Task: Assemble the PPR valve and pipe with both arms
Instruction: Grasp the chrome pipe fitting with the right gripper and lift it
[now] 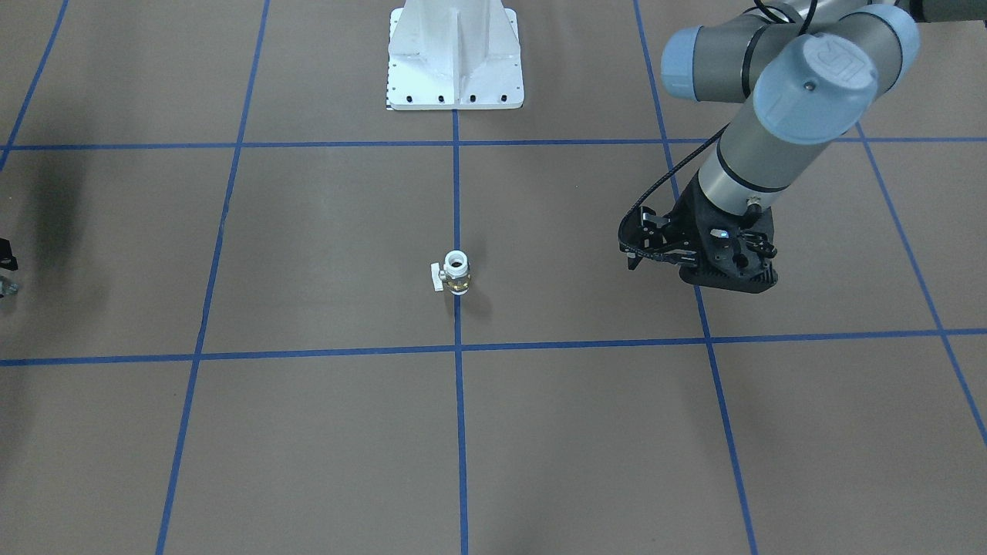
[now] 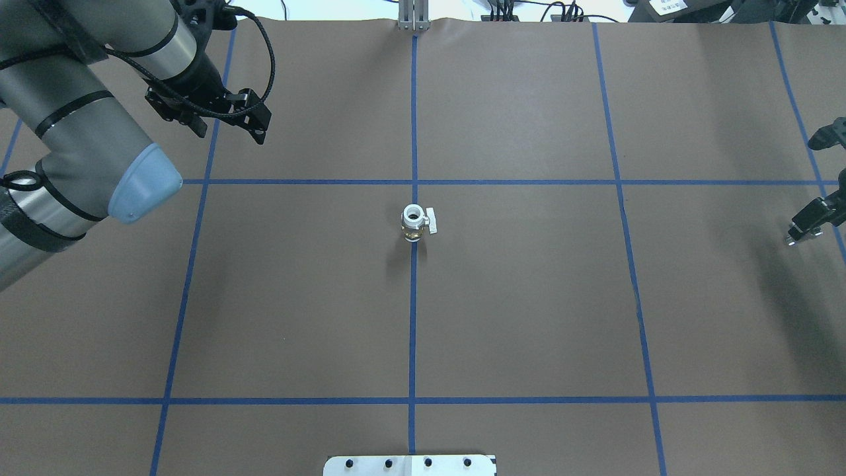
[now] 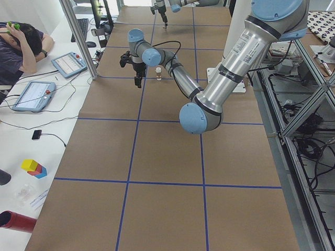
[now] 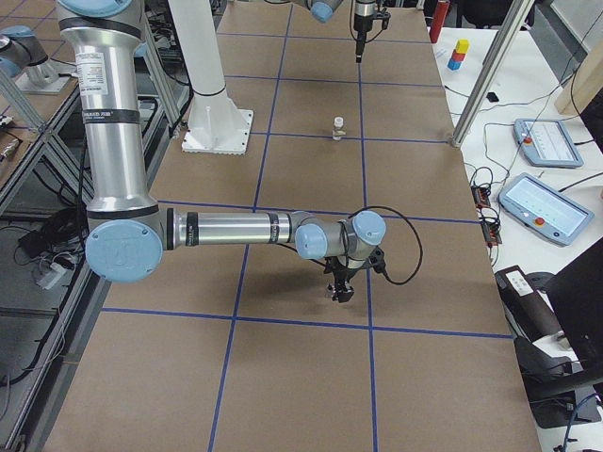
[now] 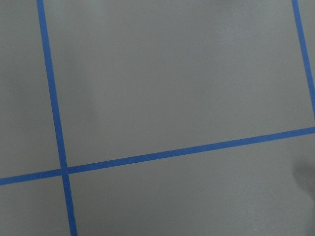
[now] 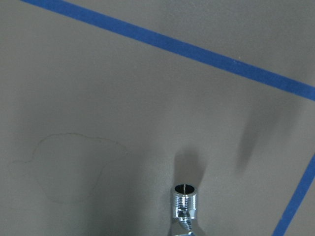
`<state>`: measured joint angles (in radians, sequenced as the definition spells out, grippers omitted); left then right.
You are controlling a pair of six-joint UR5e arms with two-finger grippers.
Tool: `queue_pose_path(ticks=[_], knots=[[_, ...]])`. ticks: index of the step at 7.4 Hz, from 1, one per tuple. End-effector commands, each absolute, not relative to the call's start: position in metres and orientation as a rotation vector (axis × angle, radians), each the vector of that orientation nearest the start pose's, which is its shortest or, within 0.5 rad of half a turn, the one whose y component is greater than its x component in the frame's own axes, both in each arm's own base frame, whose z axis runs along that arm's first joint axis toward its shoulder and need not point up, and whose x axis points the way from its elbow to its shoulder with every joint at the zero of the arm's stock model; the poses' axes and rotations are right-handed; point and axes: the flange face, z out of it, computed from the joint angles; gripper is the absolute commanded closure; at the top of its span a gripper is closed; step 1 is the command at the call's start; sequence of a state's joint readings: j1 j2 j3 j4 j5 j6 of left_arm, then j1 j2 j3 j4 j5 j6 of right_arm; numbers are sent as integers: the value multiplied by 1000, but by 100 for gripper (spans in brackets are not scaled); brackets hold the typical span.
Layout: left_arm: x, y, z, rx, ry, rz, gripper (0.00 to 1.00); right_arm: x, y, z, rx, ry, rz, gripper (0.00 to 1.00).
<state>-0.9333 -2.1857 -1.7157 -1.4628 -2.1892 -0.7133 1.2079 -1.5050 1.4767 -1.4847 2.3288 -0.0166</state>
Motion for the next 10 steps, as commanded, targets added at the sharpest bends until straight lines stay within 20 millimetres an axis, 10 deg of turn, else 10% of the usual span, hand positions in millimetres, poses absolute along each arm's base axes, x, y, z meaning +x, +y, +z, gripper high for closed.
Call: queue_pose_path(ticks=[1, 5, 8, 10], knots=[[332, -573, 243, 120, 859, 133, 0, -129, -512, 671, -91, -757, -386, 21], [333, -573, 243, 119, 860, 134, 0, -133, -514, 677, -103, -750, -388, 43], [333, -572, 243, 119, 860, 133, 0, -133, -517, 678, -48, -756, -410, 100], [331, -571, 244, 120, 861, 134, 0, -127, -530, 658, 16, -792, -405, 100]])
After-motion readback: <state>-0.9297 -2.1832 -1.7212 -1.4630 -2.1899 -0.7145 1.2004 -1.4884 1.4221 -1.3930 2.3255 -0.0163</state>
